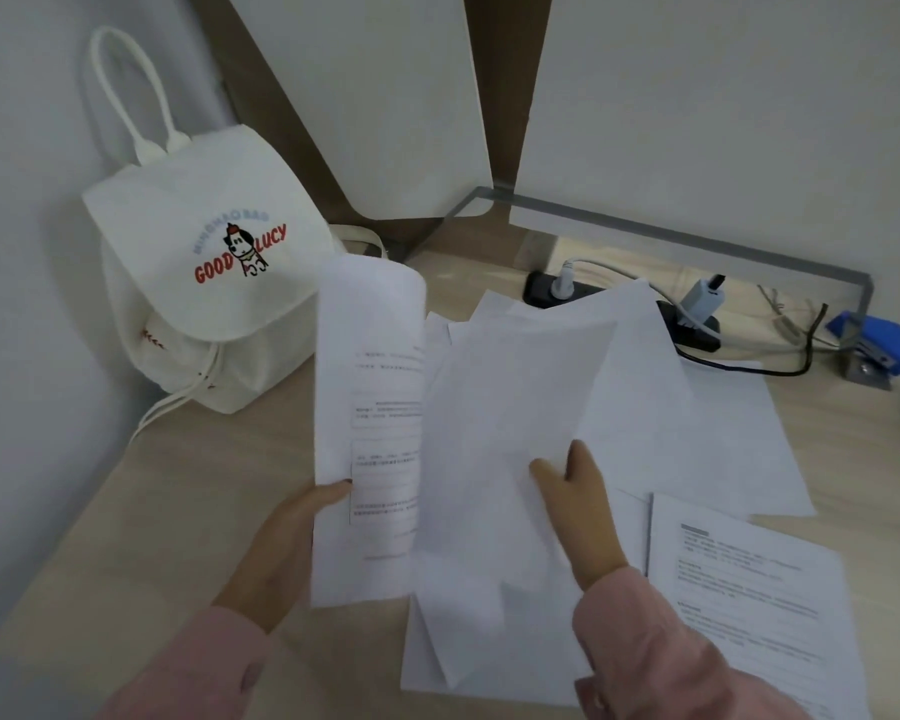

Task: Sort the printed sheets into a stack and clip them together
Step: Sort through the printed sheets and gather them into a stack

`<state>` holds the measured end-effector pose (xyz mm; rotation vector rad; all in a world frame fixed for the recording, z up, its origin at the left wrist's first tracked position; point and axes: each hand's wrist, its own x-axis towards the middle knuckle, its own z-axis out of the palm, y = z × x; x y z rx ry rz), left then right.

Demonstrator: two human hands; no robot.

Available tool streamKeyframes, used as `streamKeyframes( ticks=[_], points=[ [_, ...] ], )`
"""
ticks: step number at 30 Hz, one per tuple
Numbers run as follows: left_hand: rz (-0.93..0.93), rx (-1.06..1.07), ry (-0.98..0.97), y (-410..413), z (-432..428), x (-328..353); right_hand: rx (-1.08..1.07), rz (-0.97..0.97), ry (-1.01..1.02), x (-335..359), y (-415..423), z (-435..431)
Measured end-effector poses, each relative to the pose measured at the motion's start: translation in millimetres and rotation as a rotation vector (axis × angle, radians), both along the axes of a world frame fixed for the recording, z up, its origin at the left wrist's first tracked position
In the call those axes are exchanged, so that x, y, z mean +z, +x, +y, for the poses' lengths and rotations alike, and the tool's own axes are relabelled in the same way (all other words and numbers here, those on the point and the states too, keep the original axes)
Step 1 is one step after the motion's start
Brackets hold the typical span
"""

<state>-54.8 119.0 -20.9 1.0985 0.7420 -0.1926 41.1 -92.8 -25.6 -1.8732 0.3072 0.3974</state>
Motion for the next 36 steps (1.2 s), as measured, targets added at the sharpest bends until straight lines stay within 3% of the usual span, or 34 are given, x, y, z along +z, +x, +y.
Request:
streamKeyframes(
  ticks=[6,9,12,17,25,29,33,36],
  points=[
    [-0.216,0.1,-0.2,4,-13,18,0.088,-0.473,-0.3,76,5,-38],
    [-0.129,0.121,-0.236,1,-20,2,0.181,-0.673,-0.498,91,-7,-40],
    [-0.036,0.14,-0.254,-10,-31,-19,0.305,-0.736,-0.58,74,-21,-31],
    [0.052,0.109,-0.307,-28,-54,-41,0.562,-0.583,-0.55,4,-48,-9],
    [0.154,-0.017,-0.129,-35,-72,-49,0.945,-0.16,-0.434,-41,-78,-4],
    [0.211,-0.061,0.063,-26,-72,-51,0.791,-0.013,-0.24,-38,-73,-20],
    [0.171,-0.029,0.069,-12,-67,-40,0.457,-0.022,-0.442,-27,-53,-56],
    [0.046,0.012,0.037,-6,-64,-31,0.334,0.209,-0.484,-11,-39,-84]
  ],
)
